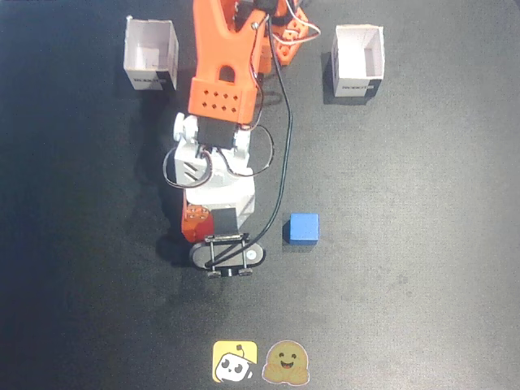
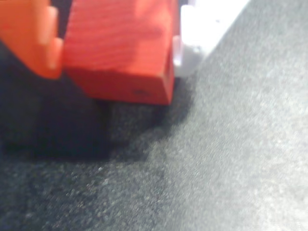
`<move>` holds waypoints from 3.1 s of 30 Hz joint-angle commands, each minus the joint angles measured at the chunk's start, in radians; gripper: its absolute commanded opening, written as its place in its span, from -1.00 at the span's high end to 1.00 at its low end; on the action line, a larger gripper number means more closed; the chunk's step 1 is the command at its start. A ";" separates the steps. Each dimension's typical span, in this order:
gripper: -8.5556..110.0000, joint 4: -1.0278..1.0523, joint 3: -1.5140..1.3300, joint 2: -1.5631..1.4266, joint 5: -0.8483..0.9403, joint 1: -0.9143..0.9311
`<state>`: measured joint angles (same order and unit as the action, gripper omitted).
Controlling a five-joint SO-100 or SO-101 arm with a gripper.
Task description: Put the red cube in the right box and the blue cube in the left box.
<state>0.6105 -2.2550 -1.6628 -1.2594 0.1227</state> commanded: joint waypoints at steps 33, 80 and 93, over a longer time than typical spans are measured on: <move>0.64 0.426 0.132 -0.341 0.020 0.190; 0.63 0.862 -0.158 -1.002 -0.183 1.022; 0.56 0.850 -0.160 -0.992 -0.169 1.065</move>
<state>1.4711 -2.4283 -2.6584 -1.4297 1.1873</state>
